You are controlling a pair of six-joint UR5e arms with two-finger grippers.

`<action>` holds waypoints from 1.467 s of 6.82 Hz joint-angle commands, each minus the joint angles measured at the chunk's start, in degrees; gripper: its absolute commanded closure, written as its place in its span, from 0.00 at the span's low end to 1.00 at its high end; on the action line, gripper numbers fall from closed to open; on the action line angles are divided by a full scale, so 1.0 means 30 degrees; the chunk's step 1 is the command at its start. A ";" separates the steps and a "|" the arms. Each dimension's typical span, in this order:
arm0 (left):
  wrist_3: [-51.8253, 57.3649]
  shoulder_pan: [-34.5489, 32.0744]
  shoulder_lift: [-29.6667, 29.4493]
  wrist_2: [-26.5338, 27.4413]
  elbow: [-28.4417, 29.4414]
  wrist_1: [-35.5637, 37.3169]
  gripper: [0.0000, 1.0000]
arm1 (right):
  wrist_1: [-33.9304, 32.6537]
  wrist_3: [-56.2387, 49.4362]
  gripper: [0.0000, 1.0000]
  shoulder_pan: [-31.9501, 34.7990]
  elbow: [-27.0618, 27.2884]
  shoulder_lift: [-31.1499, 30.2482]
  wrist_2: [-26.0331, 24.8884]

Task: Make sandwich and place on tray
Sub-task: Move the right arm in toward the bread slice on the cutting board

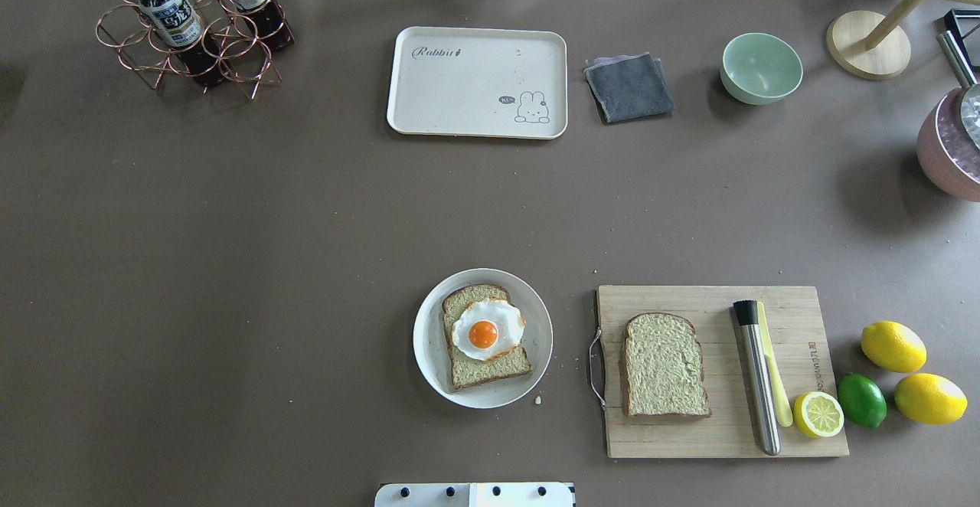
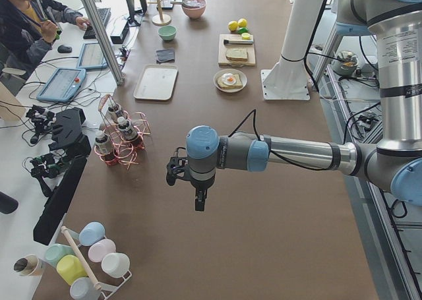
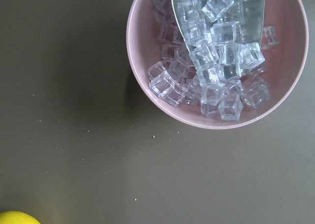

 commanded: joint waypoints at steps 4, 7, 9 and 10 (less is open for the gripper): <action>0.0064 -0.0655 0.0041 0.0364 -0.0007 0.0008 0.02 | 0.0129 0.0028 0.00 0.0200 -0.0185 0.0005 -0.0007; -0.0023 -0.0597 0.0011 0.0454 -0.0272 -0.0341 0.02 | 0.0158 0.1335 0.00 0.0171 0.0427 0.0150 0.0983; 0.0093 -0.0568 0.0040 0.0454 -0.0651 -0.0460 0.02 | 0.0129 0.3627 0.00 -0.1605 0.2588 0.0356 0.1806; 0.0093 -0.0452 0.0040 0.0454 -0.0653 -0.0460 0.02 | 0.0187 0.7605 0.00 -0.3038 0.2830 0.1285 0.2854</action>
